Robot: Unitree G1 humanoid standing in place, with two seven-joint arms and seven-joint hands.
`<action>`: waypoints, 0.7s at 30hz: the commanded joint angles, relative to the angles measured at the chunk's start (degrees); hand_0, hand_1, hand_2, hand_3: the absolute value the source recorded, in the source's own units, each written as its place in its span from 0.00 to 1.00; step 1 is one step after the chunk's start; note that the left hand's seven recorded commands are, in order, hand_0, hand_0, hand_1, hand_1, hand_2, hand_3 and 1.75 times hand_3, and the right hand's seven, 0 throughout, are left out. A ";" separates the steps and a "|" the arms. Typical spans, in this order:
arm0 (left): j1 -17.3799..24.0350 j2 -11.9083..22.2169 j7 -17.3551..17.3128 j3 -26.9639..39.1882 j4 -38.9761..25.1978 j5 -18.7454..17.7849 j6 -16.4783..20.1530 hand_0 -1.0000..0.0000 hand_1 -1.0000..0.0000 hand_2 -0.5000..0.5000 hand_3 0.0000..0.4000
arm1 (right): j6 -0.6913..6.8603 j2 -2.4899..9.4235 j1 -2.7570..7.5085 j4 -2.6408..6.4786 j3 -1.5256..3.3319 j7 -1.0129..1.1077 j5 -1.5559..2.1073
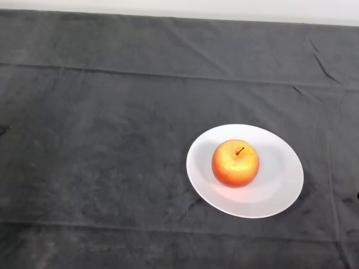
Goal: Move the apple to the plate
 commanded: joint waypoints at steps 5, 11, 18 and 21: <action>-0.59 -5.01 1.72 2.07 -2.14 2.89 0.29 1.00 1.00 0.50 0.00 | 4.48 4.22 6.25 4.50 -0.58 -0.17 0.74; -0.57 -6.02 0.37 4.14 -1.84 2.57 -0.38 1.00 1.00 0.50 0.00 | 4.51 4.23 6.26 4.46 -0.52 -0.17 0.79; -0.97 -7.04 -1.12 6.07 -0.73 3.01 -1.03 1.00 1.00 0.50 0.00 | 4.54 4.23 6.28 4.42 -0.46 -0.17 0.86; -1.30 -7.58 -1.59 6.61 -0.05 3.51 -1.27 1.00 1.00 0.50 0.00 | 4.55 4.24 6.28 4.40 -0.43 -0.17 0.89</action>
